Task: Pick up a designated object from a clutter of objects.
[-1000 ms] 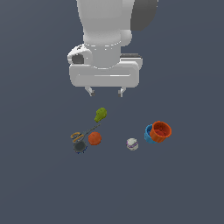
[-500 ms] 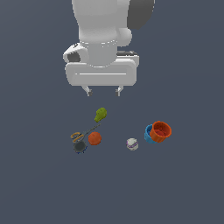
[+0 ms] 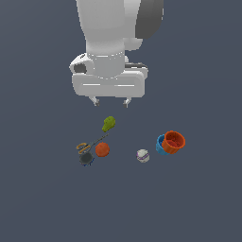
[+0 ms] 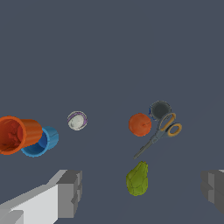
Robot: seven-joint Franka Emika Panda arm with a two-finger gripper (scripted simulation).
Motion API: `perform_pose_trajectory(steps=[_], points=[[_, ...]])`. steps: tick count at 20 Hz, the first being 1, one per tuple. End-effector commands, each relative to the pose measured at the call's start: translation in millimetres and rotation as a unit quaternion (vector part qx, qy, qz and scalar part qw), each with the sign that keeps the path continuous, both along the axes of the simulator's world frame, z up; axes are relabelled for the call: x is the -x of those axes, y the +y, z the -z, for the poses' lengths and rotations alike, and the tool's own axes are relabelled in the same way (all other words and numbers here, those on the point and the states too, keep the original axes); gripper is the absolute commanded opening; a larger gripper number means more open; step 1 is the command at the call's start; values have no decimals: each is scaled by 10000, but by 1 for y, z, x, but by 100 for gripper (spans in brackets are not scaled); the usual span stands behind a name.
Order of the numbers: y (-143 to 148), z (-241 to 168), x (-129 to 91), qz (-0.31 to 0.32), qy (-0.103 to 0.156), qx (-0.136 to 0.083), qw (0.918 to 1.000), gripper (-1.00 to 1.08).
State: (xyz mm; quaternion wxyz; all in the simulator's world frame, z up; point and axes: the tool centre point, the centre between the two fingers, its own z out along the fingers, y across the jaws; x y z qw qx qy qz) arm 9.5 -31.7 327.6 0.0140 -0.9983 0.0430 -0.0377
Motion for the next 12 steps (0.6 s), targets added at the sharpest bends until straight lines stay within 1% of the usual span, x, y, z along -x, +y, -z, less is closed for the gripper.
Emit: perform_pose_trajectory(steps=[1,7,12], points=[[-2,10,2,167,19,-10,9999,100],[-10,46,12,767,80,-41,9970,100],[-18,85,27,1457,147,-67,9892,100]])
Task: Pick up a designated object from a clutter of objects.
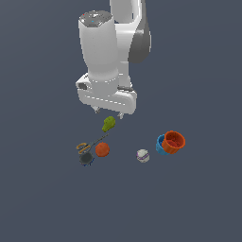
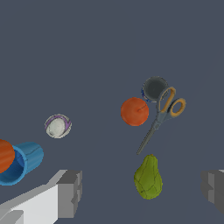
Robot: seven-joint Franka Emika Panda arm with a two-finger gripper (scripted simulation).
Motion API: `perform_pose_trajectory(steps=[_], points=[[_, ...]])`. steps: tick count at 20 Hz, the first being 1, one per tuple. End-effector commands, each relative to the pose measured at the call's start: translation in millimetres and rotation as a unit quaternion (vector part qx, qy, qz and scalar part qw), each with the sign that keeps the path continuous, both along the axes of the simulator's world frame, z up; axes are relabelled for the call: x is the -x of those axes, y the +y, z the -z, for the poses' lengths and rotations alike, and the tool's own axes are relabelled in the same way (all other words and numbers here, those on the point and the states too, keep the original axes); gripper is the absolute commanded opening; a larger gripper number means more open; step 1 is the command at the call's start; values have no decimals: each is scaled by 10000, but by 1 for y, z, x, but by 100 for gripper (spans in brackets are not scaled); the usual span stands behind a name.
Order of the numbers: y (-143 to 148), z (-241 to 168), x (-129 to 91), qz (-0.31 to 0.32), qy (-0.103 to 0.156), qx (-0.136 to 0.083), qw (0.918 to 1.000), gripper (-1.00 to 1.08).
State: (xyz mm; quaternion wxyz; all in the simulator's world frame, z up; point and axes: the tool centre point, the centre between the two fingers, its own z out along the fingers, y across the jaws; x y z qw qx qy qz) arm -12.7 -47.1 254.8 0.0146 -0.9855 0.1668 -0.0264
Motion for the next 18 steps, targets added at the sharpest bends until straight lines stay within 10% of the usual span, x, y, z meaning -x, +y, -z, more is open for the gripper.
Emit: perform_pose_trajectory(steps=[1,18], points=[[-4,20,9,367,36,-12,9993,100],[-25,136,92,2711,248,-21,9622,100]])
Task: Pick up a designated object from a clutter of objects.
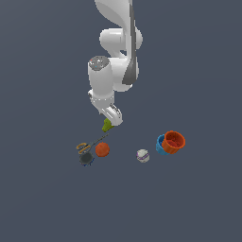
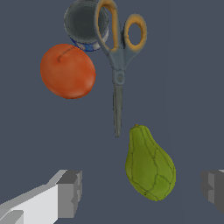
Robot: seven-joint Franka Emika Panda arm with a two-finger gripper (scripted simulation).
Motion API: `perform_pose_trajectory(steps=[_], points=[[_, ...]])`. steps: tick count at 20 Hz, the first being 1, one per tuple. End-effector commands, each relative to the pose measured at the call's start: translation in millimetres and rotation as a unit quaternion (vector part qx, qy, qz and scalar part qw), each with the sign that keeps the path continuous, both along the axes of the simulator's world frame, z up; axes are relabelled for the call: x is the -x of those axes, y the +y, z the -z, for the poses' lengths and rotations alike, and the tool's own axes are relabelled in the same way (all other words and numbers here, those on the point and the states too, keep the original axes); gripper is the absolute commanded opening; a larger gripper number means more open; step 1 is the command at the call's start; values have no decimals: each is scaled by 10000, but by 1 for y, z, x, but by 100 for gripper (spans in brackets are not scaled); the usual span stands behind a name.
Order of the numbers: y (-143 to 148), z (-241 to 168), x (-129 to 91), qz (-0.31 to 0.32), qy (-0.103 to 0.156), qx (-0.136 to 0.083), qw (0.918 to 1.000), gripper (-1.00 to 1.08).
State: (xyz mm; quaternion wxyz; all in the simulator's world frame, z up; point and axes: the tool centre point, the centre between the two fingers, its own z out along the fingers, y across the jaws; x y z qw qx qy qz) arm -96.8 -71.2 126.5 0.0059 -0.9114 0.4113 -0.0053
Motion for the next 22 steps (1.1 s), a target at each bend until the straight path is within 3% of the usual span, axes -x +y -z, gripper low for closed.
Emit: perform_pose_trajectory(steps=[1,10,22], points=[[-2,11,12,285,20,7,9996,100],[-5,33,37,852,70,23,9963,100],[-5,46,40,894,76,28,9960,100]])
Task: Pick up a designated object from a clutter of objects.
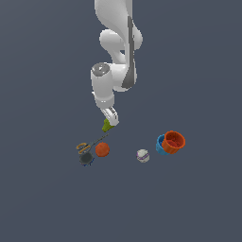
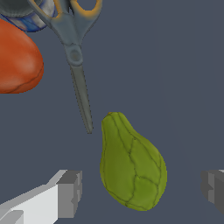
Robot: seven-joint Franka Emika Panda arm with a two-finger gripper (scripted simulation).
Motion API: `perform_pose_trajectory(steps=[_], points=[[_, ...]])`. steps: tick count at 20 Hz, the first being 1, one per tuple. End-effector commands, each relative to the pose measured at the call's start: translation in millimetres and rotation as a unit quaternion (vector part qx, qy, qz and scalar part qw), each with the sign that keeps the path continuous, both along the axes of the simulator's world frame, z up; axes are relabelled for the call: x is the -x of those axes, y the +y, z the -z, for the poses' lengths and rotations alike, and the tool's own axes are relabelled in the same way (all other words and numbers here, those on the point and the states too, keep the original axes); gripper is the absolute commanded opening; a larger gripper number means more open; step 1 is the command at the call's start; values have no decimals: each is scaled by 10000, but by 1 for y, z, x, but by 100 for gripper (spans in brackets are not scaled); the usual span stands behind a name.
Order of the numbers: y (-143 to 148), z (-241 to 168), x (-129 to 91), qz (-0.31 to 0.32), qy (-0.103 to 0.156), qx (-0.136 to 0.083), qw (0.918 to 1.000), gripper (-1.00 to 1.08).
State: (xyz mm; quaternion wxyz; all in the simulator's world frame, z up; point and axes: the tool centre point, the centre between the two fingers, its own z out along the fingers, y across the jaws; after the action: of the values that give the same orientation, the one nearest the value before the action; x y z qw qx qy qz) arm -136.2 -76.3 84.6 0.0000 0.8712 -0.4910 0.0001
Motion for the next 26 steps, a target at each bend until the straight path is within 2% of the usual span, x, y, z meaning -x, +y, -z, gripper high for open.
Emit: perform_pose_trajectory(steps=[1,9,16,17,26], points=[[0,7,1,3,3,1,10000,100],[0,37,1,20,2,1,10000,100],[0,44,1,21,1,-2,10000,100],[0,44,1,21,1,-2,10000,-100],[0,44,1,21,1,-2,10000,-100]])
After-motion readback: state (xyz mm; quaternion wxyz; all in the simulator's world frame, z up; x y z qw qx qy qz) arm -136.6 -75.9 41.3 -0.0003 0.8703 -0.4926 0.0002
